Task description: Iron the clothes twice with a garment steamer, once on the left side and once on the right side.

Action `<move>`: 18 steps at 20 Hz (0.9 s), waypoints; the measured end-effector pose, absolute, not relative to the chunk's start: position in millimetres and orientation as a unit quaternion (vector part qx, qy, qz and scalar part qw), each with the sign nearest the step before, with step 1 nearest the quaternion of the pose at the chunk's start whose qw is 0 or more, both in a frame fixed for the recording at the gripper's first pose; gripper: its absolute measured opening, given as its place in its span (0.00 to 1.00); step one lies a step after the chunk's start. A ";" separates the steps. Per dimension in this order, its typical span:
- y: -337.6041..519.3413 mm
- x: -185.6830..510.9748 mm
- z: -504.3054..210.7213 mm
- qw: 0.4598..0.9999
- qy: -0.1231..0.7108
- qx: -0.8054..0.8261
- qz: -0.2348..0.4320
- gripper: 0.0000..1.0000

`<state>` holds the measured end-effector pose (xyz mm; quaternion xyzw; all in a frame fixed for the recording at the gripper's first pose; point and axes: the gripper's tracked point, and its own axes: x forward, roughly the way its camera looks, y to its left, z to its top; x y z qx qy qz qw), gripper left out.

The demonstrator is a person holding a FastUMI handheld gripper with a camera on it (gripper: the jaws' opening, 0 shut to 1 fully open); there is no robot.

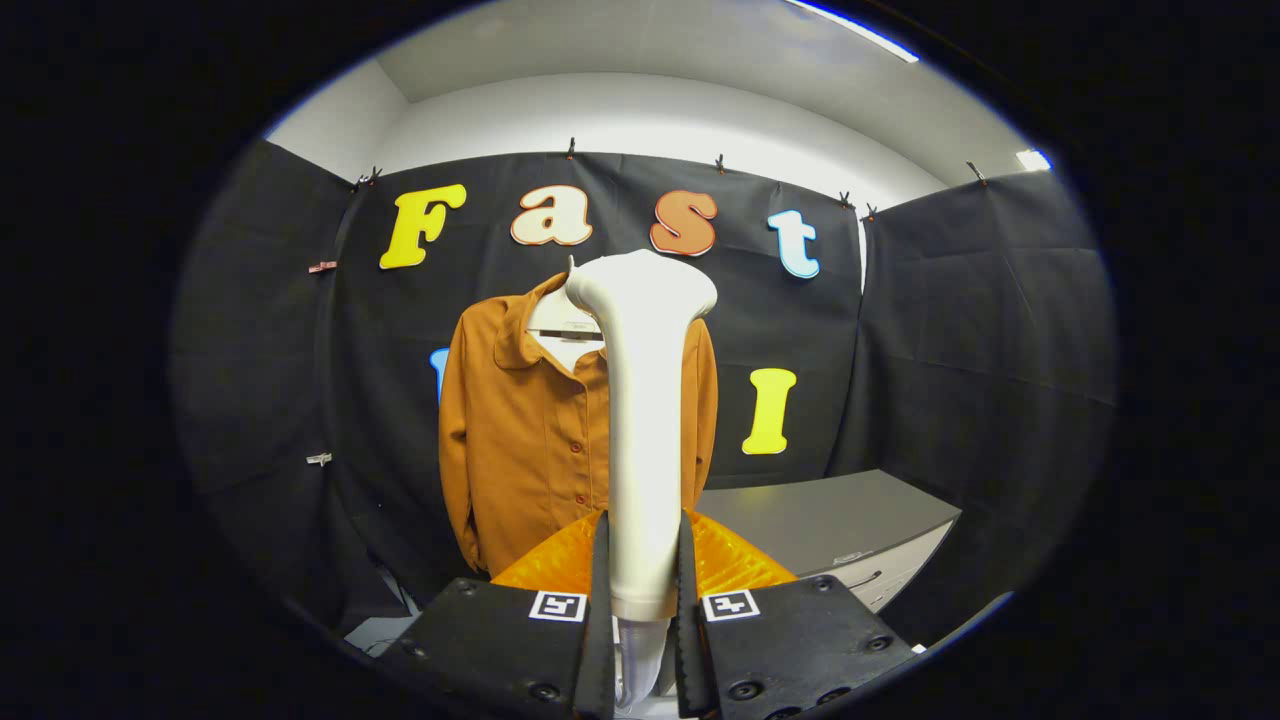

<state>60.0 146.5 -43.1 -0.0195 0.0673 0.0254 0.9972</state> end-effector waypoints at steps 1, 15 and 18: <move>145.3 59.9 -41.3 0.997 0.065 -0.019 0.025 0.28; 149.1 63.1 -30.9 0.998 0.054 -0.022 0.027 0.27; 149.8 63.8 -28.5 0.998 0.051 -0.023 0.028 0.28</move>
